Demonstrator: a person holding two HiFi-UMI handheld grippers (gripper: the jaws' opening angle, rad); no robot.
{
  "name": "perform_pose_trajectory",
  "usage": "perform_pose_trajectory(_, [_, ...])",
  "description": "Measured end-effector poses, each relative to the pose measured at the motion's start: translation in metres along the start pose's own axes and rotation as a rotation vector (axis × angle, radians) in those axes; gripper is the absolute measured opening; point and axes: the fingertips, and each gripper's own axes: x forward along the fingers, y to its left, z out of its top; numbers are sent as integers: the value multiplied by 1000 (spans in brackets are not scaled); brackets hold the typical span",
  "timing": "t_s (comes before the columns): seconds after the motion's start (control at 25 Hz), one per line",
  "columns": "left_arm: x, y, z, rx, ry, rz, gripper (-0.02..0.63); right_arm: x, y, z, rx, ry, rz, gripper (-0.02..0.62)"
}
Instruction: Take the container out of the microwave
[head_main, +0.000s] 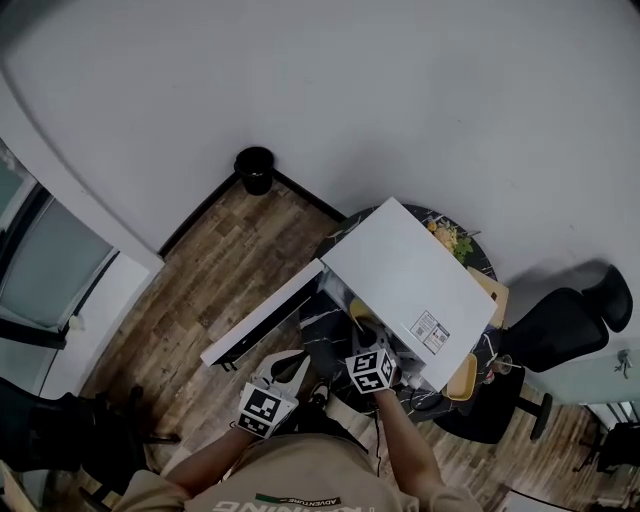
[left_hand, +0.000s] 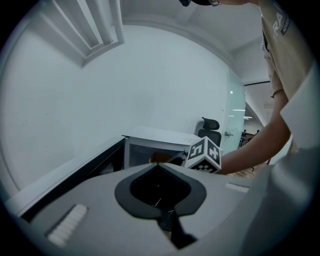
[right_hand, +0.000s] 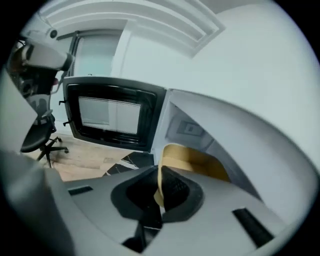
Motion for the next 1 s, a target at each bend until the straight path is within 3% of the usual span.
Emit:
perform_pose_trajectory(0.28, [-4,-13,2,19,-10,-16,3,-55,39,18,-112,-57,84,9])
perform_pose_trajectory(0.6, [-18,-18,6,17,-24,12,3,-101,80,33,-66,-122,210,9])
perform_pose_trajectory(1.0, [-47,-2,10,5,-47,73,3,-139,126,55,-140,-169,314,9])
